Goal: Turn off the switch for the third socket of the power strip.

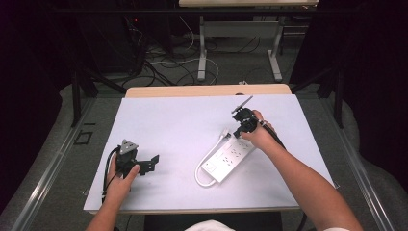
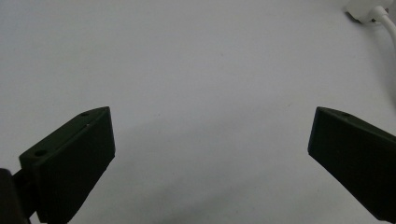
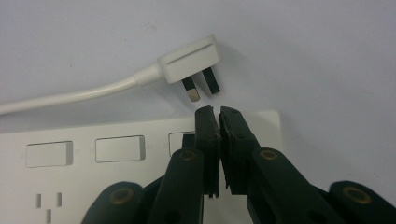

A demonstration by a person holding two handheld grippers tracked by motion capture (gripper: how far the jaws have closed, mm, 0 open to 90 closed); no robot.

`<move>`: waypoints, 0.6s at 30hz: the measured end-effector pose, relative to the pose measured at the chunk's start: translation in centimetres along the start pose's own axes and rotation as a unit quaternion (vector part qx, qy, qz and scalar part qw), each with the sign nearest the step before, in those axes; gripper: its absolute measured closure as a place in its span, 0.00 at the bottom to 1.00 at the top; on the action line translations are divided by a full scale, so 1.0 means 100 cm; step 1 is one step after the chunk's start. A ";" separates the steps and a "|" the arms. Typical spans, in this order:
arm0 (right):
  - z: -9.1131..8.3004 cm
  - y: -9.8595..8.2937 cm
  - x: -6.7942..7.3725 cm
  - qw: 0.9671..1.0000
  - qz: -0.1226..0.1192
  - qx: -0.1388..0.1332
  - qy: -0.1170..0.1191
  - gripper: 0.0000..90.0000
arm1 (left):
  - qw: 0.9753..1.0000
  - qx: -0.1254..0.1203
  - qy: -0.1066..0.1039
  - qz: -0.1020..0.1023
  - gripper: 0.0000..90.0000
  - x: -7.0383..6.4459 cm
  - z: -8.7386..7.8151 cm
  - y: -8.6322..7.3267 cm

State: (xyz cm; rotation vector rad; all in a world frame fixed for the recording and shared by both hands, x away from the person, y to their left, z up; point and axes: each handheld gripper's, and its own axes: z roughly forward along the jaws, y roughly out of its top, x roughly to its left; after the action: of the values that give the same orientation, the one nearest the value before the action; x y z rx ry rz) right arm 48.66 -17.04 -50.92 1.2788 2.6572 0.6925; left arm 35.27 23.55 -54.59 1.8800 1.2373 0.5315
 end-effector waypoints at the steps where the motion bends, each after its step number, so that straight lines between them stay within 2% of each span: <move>1: 0.000 0.000 0.000 1.000 -0.003 -0.002 0.000 0.97 | 1.000 0.000 0.000 0.000 0.01 0.000 0.000 0.000; 9: -0.001 0.000 0.001 1.000 -0.004 0.007 -0.008 0.98 | 1.000 0.004 -0.001 0.001 0.01 0.000 -0.001 0.000; 12: 0.001 0.000 0.000 1.000 -0.005 -0.004 -0.003 1.00 | 1.000 -0.001 0.000 0.000 0.01 0.000 -0.001 0.000; 13: 0.002 -0.001 0.001 1.000 0.005 0.001 -0.010 1.00 | 1.000 -0.001 0.000 0.000 0.01 0.000 -0.001 0.000; 15: 0.002 -0.001 0.001 1.000 0.004 0.003 -0.010 1.00 | 1.000 -0.001 0.000 0.000 0.01 0.000 -0.001 0.000; 16: 0.002 -0.001 0.000 1.000 -0.006 0.001 -0.011 1.00 | 1.000 0.000 0.000 0.000 0.01 0.000 0.000 0.000; 18: 0.001 -0.001 0.001 1.000 -0.003 0.004 -0.008 1.00 | 1.000 0.000 0.000 0.000 0.01 0.000 0.000 0.000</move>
State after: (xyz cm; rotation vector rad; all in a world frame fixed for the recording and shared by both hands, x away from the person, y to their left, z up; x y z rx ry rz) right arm 48.60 -17.01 -51.07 1.2735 2.6527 0.6679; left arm 35.24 23.57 -54.56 1.8801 1.2363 0.5321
